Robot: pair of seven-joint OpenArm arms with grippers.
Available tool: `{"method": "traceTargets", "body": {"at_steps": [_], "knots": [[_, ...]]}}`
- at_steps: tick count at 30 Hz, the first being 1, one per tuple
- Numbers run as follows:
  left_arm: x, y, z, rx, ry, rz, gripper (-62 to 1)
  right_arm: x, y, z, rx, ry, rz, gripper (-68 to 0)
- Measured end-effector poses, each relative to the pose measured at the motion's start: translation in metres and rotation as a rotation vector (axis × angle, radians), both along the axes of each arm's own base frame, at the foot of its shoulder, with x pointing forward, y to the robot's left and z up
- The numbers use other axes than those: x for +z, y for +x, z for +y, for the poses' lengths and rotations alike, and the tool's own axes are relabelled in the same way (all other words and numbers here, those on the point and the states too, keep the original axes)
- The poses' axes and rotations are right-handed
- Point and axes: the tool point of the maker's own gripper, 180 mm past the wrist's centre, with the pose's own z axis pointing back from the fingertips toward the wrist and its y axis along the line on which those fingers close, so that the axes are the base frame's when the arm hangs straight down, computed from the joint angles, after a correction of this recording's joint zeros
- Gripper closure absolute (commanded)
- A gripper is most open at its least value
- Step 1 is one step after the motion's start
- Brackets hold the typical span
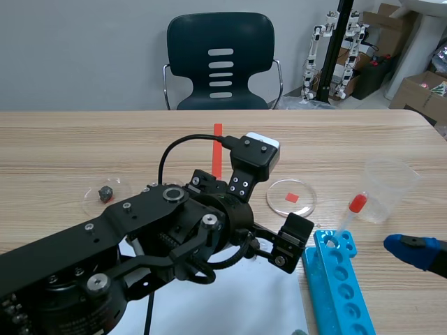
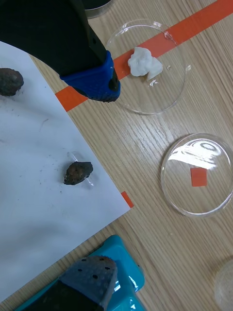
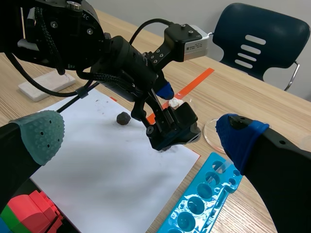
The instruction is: Put the right mineral back
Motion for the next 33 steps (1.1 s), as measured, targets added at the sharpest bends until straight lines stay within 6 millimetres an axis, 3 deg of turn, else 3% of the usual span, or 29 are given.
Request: {"method": "traceTargets", "body": {"at_steps": [33], "knots": [[0.0003,0.0009,0.0007,-0.002,0.009,-0.010,-62.3,0.0000,0.0000,0.0000,0.000,0.000,0.000,-67.9]]}}
